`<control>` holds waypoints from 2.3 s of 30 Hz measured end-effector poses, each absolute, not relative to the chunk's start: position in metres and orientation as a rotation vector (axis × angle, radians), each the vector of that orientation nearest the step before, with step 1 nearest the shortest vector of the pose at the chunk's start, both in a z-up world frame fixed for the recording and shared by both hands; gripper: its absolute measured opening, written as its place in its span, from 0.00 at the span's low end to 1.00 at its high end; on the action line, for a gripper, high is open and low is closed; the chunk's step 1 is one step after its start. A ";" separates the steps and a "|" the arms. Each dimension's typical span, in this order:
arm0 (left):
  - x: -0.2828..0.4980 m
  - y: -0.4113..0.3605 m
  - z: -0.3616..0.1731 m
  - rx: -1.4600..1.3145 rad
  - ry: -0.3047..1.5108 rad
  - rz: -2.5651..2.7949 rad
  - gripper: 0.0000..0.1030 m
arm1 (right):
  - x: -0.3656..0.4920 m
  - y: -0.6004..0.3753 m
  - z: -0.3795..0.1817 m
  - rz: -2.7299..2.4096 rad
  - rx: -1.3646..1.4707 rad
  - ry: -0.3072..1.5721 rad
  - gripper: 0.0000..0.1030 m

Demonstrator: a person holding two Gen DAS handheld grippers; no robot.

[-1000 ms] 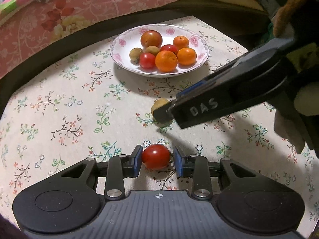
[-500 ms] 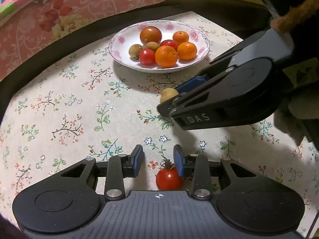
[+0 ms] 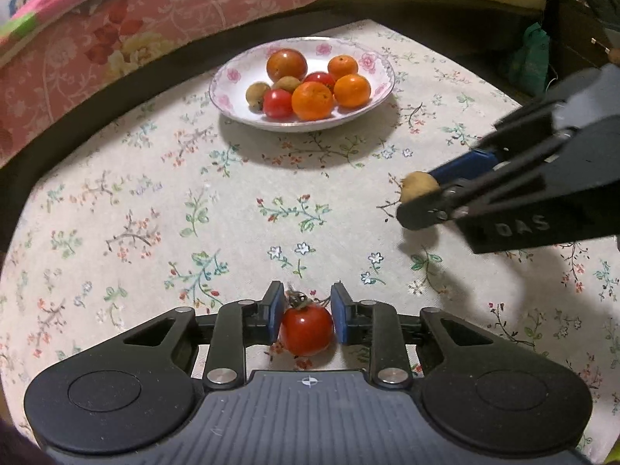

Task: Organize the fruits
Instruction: 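Grasp the red cherry tomato with the left tool while the right tool grasps the brown fruit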

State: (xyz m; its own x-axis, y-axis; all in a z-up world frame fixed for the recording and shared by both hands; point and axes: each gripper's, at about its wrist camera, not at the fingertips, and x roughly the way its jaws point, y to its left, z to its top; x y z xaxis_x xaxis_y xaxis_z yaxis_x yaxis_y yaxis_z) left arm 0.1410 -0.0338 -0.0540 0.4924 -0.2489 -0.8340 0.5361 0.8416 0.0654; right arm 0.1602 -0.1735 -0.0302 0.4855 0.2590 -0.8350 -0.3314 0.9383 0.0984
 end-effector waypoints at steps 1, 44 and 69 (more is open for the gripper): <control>0.142 -0.033 -0.054 0.330 0.942 -0.488 0.36 | 0.157 -0.175 -0.031 0.357 -0.076 1.006 0.29; 0.133 -0.031 -0.053 0.330 0.945 -0.534 0.34 | 0.157 -0.179 -0.046 0.400 -0.105 0.988 0.33; 0.182 -0.050 -0.010 0.231 0.819 -0.493 0.34 | 0.170 -0.191 -0.007 0.363 -0.033 0.872 0.29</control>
